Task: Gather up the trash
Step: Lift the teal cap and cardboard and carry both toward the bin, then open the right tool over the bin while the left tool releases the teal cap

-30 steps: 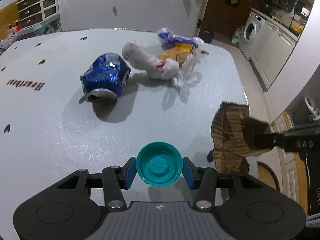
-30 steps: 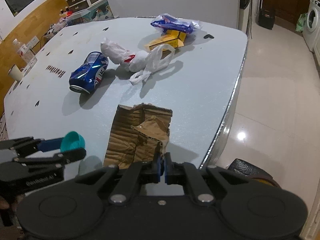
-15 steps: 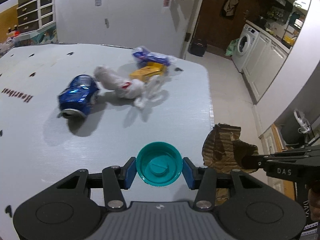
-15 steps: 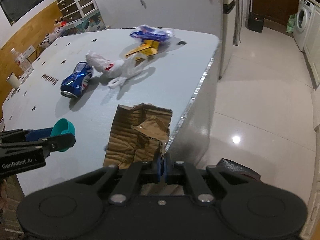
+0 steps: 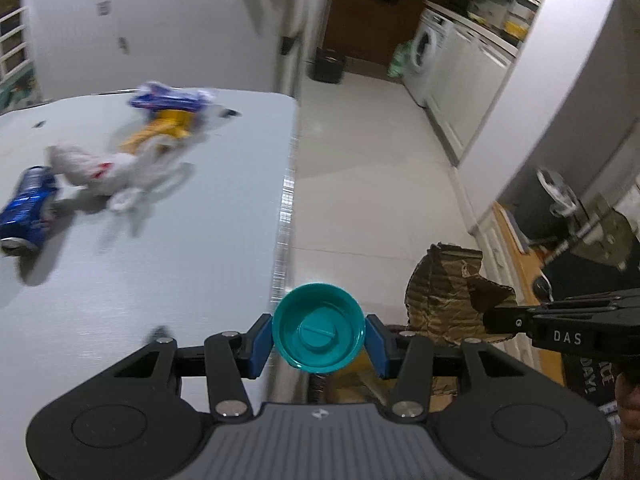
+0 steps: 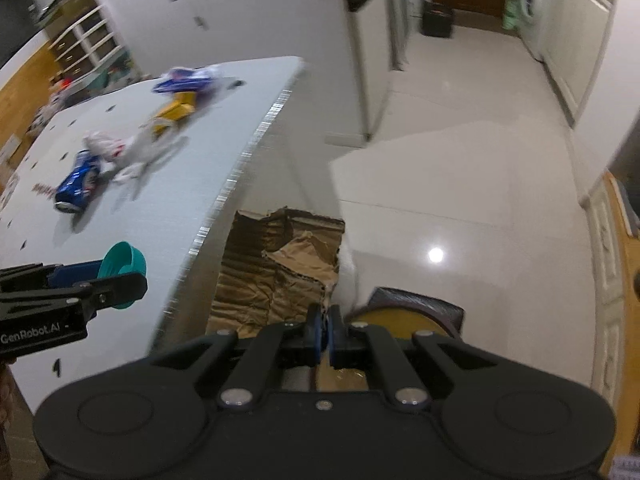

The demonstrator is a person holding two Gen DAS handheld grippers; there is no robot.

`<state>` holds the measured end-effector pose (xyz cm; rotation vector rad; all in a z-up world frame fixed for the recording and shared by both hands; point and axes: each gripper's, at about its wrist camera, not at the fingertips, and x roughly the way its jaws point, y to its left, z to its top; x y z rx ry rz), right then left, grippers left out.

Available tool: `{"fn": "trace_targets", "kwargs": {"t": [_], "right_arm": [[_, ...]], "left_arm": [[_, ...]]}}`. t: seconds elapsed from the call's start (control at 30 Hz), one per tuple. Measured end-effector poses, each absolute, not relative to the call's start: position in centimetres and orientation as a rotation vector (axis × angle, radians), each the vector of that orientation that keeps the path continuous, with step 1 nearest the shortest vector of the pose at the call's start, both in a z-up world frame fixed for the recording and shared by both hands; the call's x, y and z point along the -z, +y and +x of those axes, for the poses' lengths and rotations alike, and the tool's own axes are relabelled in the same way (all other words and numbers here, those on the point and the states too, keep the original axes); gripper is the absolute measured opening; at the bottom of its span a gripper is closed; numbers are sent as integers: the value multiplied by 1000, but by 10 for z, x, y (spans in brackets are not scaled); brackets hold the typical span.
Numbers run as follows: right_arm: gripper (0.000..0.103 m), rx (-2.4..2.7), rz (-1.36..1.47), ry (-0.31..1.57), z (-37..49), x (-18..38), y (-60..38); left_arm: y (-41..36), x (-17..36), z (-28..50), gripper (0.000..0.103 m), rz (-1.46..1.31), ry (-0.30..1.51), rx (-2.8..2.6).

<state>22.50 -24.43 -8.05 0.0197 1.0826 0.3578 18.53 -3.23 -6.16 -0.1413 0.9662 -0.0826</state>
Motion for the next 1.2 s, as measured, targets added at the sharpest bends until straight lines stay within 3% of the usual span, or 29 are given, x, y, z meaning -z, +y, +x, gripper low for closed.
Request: {"fn": "trace_targets", "kwargs": {"t": [0.6, 1.2], "right_arm": [[4, -91, 111, 1289, 221, 181, -358], [4, -140, 136, 1483, 252, 315, -331]], "left_arm": [[-134, 177, 239, 50, -80, 1237, 281], [-139, 300, 289, 50, -144, 1399, 237]]}}
